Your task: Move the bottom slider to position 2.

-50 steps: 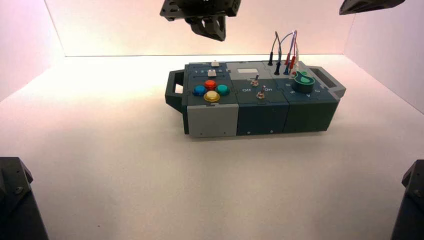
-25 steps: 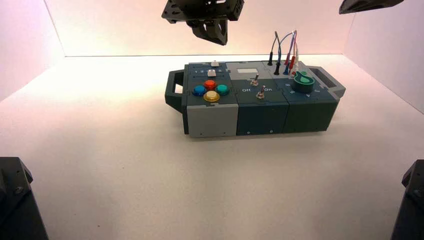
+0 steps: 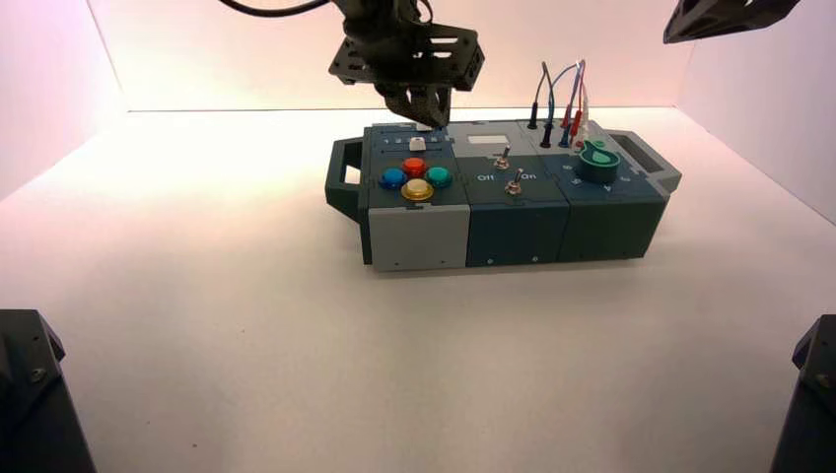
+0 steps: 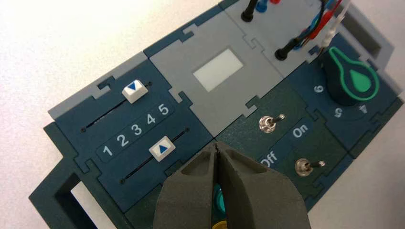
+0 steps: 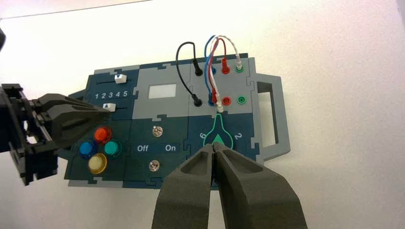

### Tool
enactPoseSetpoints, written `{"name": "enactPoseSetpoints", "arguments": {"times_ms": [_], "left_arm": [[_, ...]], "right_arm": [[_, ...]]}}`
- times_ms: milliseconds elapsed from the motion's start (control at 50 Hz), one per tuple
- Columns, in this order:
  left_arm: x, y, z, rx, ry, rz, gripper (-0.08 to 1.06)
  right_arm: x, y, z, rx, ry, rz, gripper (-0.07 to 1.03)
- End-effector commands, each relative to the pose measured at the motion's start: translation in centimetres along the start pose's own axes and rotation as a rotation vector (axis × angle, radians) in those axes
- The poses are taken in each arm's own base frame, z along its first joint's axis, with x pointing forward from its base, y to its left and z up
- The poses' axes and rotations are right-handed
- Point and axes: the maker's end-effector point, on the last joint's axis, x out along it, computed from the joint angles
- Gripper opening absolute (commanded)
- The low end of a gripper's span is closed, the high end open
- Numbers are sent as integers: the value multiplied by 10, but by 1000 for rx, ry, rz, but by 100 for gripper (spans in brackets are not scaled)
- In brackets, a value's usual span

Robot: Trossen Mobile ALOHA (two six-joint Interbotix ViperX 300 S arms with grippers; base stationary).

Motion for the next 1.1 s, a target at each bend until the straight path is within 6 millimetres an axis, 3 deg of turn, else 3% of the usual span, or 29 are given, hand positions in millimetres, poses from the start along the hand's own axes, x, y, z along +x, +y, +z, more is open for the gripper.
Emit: {"name": "enactPoseSetpoints", "arguments": {"times_ms": [20, 360, 800, 1100], "left_arm": [[-4, 4, 22, -5, -64, 4, -3], [10, 27, 18, -39, -63, 40, -3], [21, 27, 29, -37, -74, 40, -3], [28, 32, 23, -43, -55, 48, -3]], "right_arm": [[-4, 3, 14, -4, -40, 7, -2], [-4, 4, 19, -6, -45, 7, -2], [-3, 5, 23, -13, -46, 4, -2], [0, 5, 28, -26, -42, -3, -2]]}}
